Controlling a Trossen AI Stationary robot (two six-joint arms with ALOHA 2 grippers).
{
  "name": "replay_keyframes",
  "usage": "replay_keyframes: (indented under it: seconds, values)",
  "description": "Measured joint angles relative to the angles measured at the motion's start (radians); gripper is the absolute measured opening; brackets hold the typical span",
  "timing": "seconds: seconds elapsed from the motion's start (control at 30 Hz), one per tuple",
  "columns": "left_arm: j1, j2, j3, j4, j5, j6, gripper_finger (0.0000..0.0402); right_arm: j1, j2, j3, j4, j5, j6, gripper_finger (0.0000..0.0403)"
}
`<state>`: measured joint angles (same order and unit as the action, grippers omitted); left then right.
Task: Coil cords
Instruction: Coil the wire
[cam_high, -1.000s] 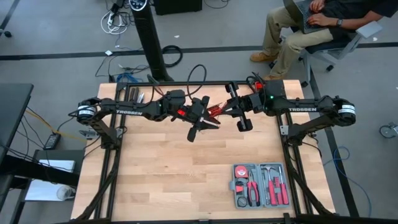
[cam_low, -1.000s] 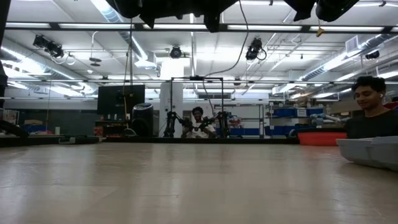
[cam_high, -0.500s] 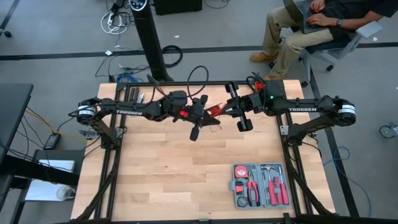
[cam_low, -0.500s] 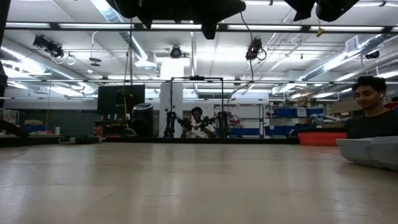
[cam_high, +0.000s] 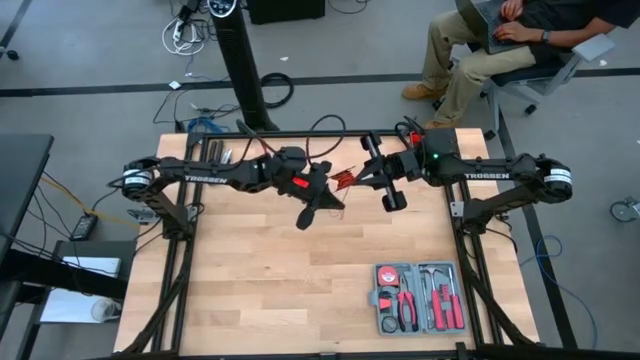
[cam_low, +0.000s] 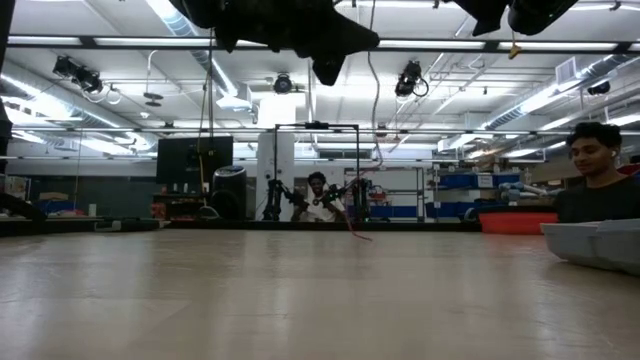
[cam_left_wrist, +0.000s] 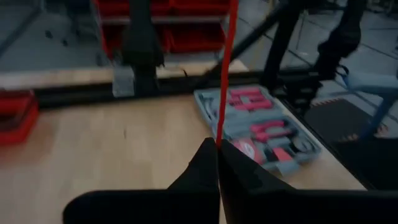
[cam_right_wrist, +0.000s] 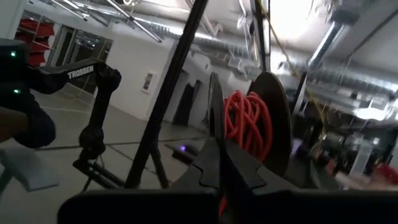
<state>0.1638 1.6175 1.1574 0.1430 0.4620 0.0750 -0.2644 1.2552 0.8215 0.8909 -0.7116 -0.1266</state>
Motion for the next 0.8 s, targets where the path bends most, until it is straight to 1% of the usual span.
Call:
replay_keyframes:
  seconds: [0.07, 0.17, 0.33, 0.47, 0.6, 0.67, 0.73, 0.8]
  values:
    - [0.003, -0.01, 0.0, -0.054, 0.012, 0.005, 0.0, -0.011, -0.003, 0.0, -0.037, 0.0, 0.028, 0.0001]
    - [0.013, -0.043, 0.0, -0.17, 0.02, 0.037, 0.0, -0.036, -0.019, 0.0, -0.158, 0.004, 0.07, 0.0001]
    - [0.041, -0.111, 0.0, -0.33, -0.041, 0.083, 0.0, -0.062, -0.061, 0.0, -0.4, 0.011, 0.11, 0.0001]
    - [0.046, -0.158, 0.0, -0.398, -0.139, 0.151, 0.0, -0.081, -0.085, 0.0, -0.528, 0.038, 0.16, 0.0001]
    - [0.036, -0.185, 0.0, -0.429, -0.306, 0.292, 0.0, -0.099, -0.087, 0.0, -0.606, 0.038, 0.241, 0.0]
    - [0.03, -0.19, 0.0, -0.43, -0.378, 0.336, 0.0, -0.105, -0.087, 0.0, -0.64, 0.042, 0.265, 0.0]
    - [0.023, -0.19, 0.0, -0.433, -0.411, 0.366, 0.0, -0.107, -0.087, 0.0, -0.67, 0.058, 0.274, 0.0]
    - [0.021, -0.19, 0.0, -0.441, -0.416, 0.369, 0.0, -0.113, -0.087, 0.0, -0.698, 0.075, 0.286, 0.0]
